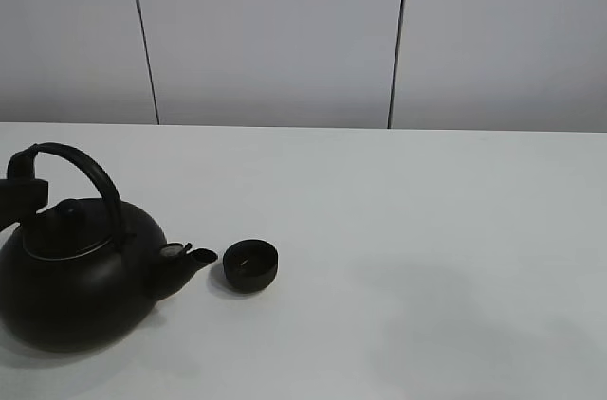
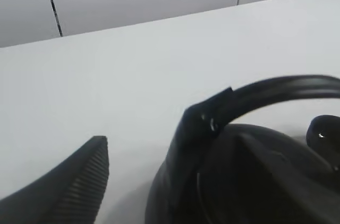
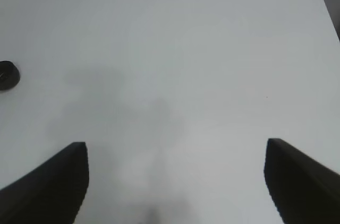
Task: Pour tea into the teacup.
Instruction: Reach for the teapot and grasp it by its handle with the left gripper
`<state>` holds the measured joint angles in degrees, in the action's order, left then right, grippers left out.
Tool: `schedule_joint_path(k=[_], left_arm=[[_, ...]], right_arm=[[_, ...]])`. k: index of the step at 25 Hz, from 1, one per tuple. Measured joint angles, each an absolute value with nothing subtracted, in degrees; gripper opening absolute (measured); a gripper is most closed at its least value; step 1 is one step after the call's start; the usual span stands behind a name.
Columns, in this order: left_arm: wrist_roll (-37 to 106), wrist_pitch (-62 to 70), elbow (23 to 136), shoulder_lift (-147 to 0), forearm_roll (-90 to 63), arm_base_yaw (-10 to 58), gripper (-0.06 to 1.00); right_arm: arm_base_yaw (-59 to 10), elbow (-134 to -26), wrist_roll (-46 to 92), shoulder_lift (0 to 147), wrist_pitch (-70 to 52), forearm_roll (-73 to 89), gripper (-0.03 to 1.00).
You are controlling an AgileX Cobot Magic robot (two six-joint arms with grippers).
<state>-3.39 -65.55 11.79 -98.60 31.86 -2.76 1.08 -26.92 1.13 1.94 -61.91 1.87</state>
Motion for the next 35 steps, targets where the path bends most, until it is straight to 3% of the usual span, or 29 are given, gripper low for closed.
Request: schedule_joint_path(k=[22, 25, 28, 35], left_arm=[[-3.3, -66.8, 15.6, -105.3, 32.2, -3.5, 0.45], [-4.4, -66.1, 16.7, -105.3, 32.9, -3.5, 0.37], [-5.8, -65.8, 17.2, -105.3, 35.4, -3.5, 0.14], [-6.0, -65.3, 17.5, -105.1, 35.2, -3.5, 0.14]], right_arm=[[1.1, -26.9, 1.1, 1.9, -61.9, 1.8, 0.62], [1.1, -26.9, 1.1, 1.9, -61.9, 1.8, 0.62], [1.1, -26.9, 1.1, 1.9, -62.0, 1.8, 0.62], [1.1, -26.9, 1.1, 1.9, -62.0, 1.8, 0.62]])
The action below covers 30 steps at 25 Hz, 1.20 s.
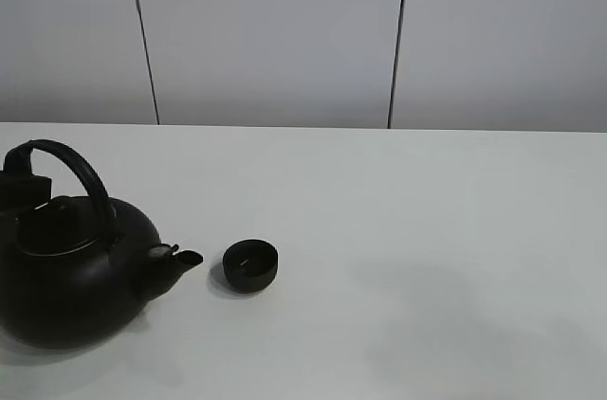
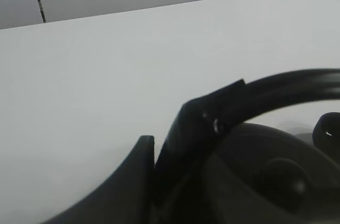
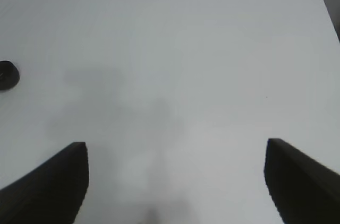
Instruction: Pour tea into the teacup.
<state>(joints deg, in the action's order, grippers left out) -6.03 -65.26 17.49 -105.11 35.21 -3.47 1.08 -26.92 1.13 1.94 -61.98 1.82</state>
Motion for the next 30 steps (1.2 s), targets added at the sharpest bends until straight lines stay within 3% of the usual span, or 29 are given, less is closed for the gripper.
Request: schedule_joint_path(k=[8, 17, 30], left_arm=[[-10.2, -57.6, 17.1, -97.2, 35.8, -3.5, 0.14], [-14.7, -57.4, 17.0, -91.2, 36.6, -3.3, 0.14], [-14.9, -56.8, 21.0, -91.2, 35.6, 4.1, 0.14]], right_arm=[[1.1, -26.9, 1.1, 1.9, -62.0, 1.8, 0.62], [1.1, -26.9, 1.1, 1.9, -61.9, 1.8, 0.62], [1.1, -26.9, 1.1, 1.9, -61.9, 1.8, 0.62]])
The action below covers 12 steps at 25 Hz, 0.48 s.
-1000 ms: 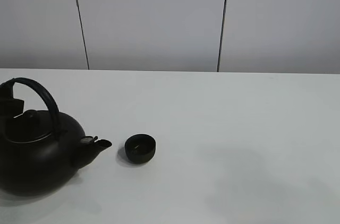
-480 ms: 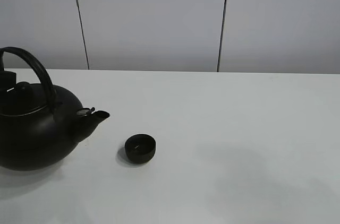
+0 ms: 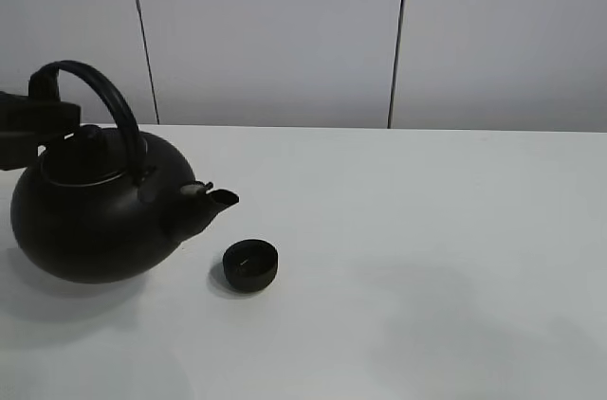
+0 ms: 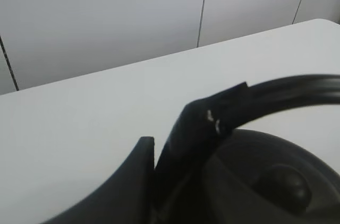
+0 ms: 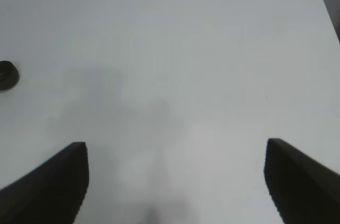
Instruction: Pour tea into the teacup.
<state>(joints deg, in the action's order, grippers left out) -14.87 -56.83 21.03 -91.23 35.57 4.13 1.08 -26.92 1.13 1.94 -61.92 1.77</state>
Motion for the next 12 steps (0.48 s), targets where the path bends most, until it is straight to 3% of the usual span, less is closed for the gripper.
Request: schedule_joint_path(k=[12], left_arm=[[-12.8, -49.1, 26.5, -91.3, 35.6, 4.3, 0.14]], right_arm=[[1.1, -26.9, 1.1, 1.9, -61.9, 1.8, 0.62]])
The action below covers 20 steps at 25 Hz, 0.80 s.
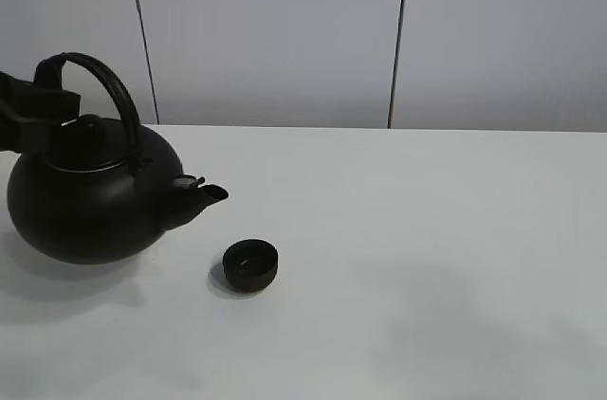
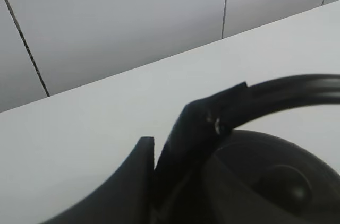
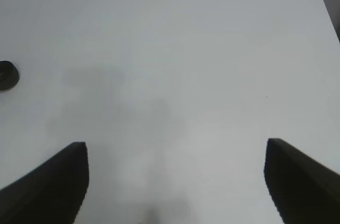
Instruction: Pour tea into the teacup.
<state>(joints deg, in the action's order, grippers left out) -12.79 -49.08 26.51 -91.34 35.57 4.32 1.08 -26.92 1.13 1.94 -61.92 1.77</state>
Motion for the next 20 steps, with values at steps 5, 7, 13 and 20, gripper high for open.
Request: schedule_joint_path(k=[5, 7, 13, 20], left_arm=[[-12.0, -46.9, 27.9, -91.5, 35.6, 4.3, 0.14], [-11.7, -46.6, 28.1, -91.5, 35.6, 4.3, 0.14], [-11.6, -46.4, 28.1, -91.5, 35.6, 4.3, 0.14], [-11.6, -46.1, 28.1, -91.6, 34.2, 4.3, 0.14]], right_arm=[[1.1, -26.9, 1.1, 1.9, -61.9, 1.8, 0.62], [1.1, -26.9, 1.1, 1.9, -62.0, 1.8, 0.62], [1.1, -26.9, 1.1, 1.9, -61.9, 1.8, 0.62], [1.1, -26.9, 1.1, 1.9, -61.9, 1.8, 0.62]])
